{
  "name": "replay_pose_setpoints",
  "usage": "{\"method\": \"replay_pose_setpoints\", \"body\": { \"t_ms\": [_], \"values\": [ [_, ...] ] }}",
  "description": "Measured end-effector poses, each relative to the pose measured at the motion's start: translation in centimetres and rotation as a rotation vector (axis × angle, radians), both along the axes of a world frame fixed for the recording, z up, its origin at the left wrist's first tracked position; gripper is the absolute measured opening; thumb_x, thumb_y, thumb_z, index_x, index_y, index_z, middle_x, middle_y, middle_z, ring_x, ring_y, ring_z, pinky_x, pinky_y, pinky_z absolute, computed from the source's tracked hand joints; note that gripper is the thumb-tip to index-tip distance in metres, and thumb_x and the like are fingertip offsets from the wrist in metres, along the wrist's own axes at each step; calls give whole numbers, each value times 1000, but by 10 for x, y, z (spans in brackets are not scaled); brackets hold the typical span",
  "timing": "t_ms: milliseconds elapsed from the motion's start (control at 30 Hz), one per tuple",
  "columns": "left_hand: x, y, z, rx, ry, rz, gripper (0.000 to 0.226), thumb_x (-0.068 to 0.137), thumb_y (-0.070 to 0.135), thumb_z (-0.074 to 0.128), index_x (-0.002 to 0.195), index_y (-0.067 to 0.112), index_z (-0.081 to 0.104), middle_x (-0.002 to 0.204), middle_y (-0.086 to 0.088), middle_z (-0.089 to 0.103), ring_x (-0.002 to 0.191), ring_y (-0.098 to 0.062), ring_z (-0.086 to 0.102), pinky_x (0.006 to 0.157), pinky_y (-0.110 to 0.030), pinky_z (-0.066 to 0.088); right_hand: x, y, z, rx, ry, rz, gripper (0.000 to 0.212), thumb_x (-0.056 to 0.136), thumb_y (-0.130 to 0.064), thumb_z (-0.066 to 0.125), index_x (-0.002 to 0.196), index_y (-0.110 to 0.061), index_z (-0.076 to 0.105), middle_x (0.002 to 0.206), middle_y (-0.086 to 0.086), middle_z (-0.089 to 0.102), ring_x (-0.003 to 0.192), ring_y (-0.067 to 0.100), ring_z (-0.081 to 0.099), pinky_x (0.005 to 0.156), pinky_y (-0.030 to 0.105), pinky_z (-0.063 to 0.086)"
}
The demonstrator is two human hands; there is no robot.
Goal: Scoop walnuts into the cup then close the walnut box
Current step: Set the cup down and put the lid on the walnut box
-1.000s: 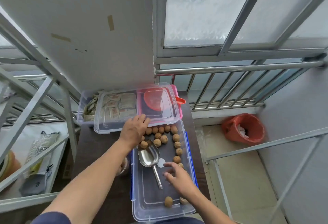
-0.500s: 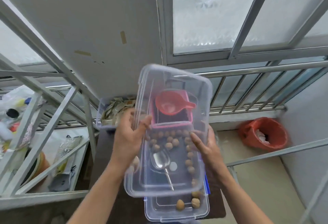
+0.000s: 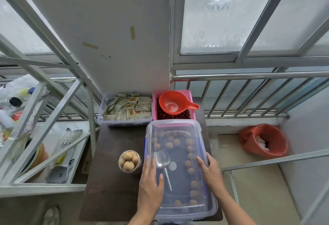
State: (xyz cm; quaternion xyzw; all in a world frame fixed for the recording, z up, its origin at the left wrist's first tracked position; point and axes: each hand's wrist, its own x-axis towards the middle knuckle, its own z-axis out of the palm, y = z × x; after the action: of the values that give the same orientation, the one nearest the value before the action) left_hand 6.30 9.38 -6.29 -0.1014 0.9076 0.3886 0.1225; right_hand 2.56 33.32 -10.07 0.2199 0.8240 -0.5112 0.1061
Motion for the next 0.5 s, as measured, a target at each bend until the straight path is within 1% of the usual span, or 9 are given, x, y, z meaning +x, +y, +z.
{"method": "replay_pose_setpoints", "body": {
  "t_ms": [33,67,133,200,233,300,367,433,500],
  "values": [
    [6,-2,-4,-55,39,-31,68,104,16,60,166,19,31,175,7,16,161,-7,12,126,-25,17,0,-2,-8,24,-21,-5,40,94,-53,63,122,-25,68,115,-3,73,106,14,68,97,44,55],
    [12,-4,-6,-88,69,-34,65,101,14,63,162,17,41,173,5,26,160,-12,22,125,-29,24,1,-5,-11,50,-33,-1,46,95,-53,62,128,-20,65,119,1,69,110,17,63,100,39,51],
    [22,-9,-9,-103,66,82,58,95,11,70,152,13,55,164,-3,45,153,-24,43,118,-40,36,4,-12,-9,99,-65,-19,43,99,-43,60,127,-11,62,117,8,60,109,23,57,94,34,44],
    [30,-14,-12,-90,-23,246,58,95,12,73,149,11,55,157,-12,51,143,-33,54,112,-51,44,7,-16,-6,107,-100,-37,37,100,-40,59,119,-9,62,112,8,54,106,27,56,90,35,42],
    [33,-16,-13,-70,-63,304,59,97,17,71,152,11,51,156,-14,50,139,-34,56,110,-53,46,9,-16,-5,108,-99,-31,33,99,-40,60,113,-11,62,109,7,52,105,27,55,89,36,42],
    [37,-19,-14,8,-141,354,57,104,30,61,157,17,45,155,-10,50,135,-30,59,109,-50,48,11,-13,-2,128,-76,15,29,98,-44,60,107,-17,63,104,3,52,100,23,57,88,37,46],
    [39,-20,-16,57,-182,312,53,108,39,50,158,25,45,148,-4,54,131,-26,59,111,-44,48,13,-10,-1,162,-37,63,25,98,-48,59,105,-24,65,98,1,54,93,15,59,82,31,48],
    [40,-24,-18,70,-191,281,52,107,42,50,157,29,47,139,2,57,127,-22,60,109,-40,48,15,-7,5,199,-13,120,21,99,-47,58,103,-28,64,92,1,54,86,6,56,72,19,43],
    [42,-28,-19,64,-205,242,54,104,46,56,156,32,48,134,6,58,122,-18,62,103,-35,49,18,-4,8,229,-1,138,19,99,-48,57,103,-30,63,89,0,52,82,7,56,67,17,41]
  ]
}}
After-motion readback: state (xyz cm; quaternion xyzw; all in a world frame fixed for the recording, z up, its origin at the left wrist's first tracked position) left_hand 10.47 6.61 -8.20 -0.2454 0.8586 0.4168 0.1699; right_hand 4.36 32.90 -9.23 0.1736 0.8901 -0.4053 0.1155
